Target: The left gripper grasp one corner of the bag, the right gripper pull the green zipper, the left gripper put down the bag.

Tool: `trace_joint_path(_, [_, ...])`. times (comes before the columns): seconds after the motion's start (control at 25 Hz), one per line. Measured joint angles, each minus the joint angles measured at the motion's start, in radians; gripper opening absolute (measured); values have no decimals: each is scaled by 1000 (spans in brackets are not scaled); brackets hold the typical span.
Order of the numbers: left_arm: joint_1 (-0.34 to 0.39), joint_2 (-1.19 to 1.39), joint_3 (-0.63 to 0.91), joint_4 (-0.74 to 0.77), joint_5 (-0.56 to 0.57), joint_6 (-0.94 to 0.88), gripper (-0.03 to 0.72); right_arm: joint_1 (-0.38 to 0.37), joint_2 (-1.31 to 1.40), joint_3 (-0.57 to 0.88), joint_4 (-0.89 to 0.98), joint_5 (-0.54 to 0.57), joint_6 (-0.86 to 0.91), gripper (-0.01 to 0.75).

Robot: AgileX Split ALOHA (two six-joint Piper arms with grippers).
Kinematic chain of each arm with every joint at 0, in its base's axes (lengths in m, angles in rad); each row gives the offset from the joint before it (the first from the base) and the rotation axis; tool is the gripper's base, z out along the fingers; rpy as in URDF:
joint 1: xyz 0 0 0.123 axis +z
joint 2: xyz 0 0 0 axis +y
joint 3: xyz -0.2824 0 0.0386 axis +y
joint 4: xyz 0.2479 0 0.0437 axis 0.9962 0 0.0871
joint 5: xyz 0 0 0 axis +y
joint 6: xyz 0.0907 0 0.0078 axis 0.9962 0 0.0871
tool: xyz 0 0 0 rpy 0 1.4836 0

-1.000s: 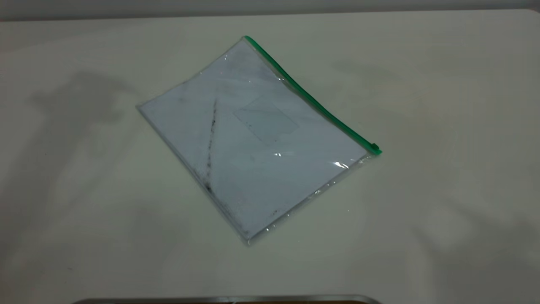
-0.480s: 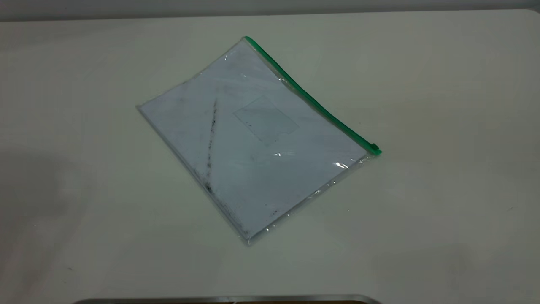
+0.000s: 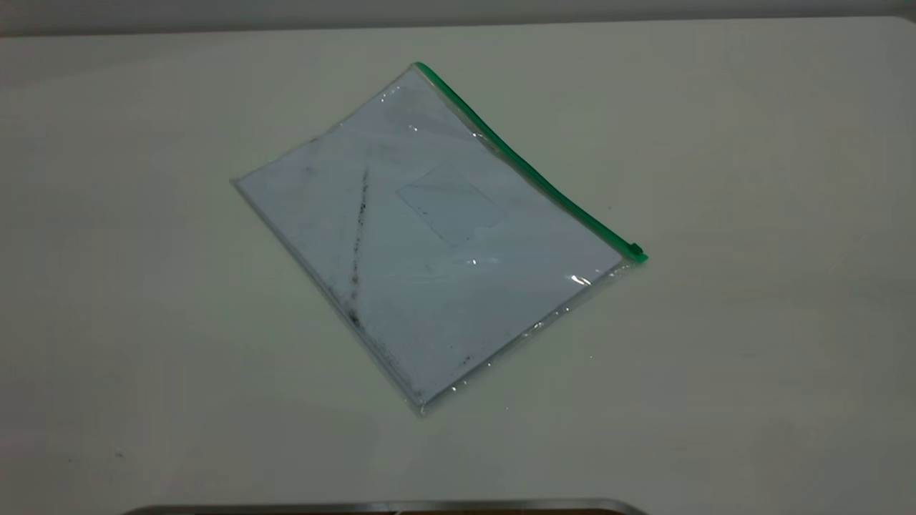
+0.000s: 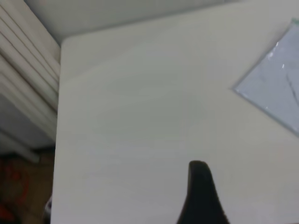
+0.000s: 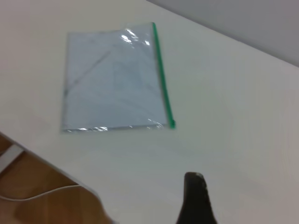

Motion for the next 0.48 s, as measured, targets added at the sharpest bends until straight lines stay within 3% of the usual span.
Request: trace_joint_path(0.48, [0, -254, 226, -122, 1, 1, 590, 0, -23, 135, -56, -40, 49, 583])
